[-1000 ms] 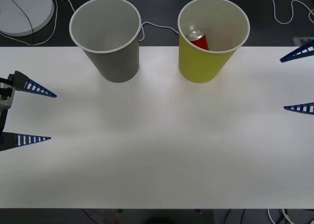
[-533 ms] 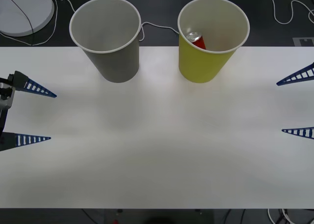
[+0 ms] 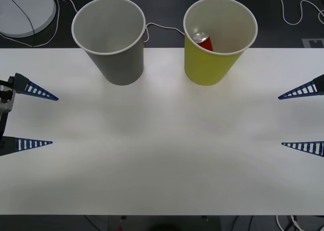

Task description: Put the can into the green bin and the plastic bottle into the gray bin

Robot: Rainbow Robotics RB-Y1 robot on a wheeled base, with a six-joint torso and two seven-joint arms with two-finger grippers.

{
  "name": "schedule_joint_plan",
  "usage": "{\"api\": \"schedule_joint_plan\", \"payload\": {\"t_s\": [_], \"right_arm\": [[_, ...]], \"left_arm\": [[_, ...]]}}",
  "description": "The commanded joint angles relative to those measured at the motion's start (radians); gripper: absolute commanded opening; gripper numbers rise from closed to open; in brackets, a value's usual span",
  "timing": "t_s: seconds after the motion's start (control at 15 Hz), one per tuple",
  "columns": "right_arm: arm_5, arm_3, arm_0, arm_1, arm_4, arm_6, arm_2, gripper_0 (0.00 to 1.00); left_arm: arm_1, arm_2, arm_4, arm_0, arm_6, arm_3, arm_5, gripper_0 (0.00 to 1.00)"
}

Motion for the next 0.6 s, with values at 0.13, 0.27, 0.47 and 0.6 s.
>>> {"api": "schedule_joint_plan", "payload": {"t_s": [0.13,0.27,0.47,0.6], "right_arm": [[0.000,0.000,0.003,0.027,0.014,0.022,0.000,1.00],[0.000,0.000,0.003,0.033,0.020,0.022,0.000,1.00],[0.000,0.000,0.003,0.033,0.020,0.022,0.000,1.00],[0.000,0.000,0.003,0.033,0.020,0.022,0.000,1.00]], "left_arm": [[0.000,0.000,0.000,0.000,0.000,0.000,0.000,1.00],[0.000,0.000,0.000,0.000,0.000,0.000,0.000,1.00],[0.000,0.000,0.000,0.000,0.000,0.000,0.000,1.00],[0.000,0.000,0.000,0.000,0.000,0.000,0.000,1.00]]}}
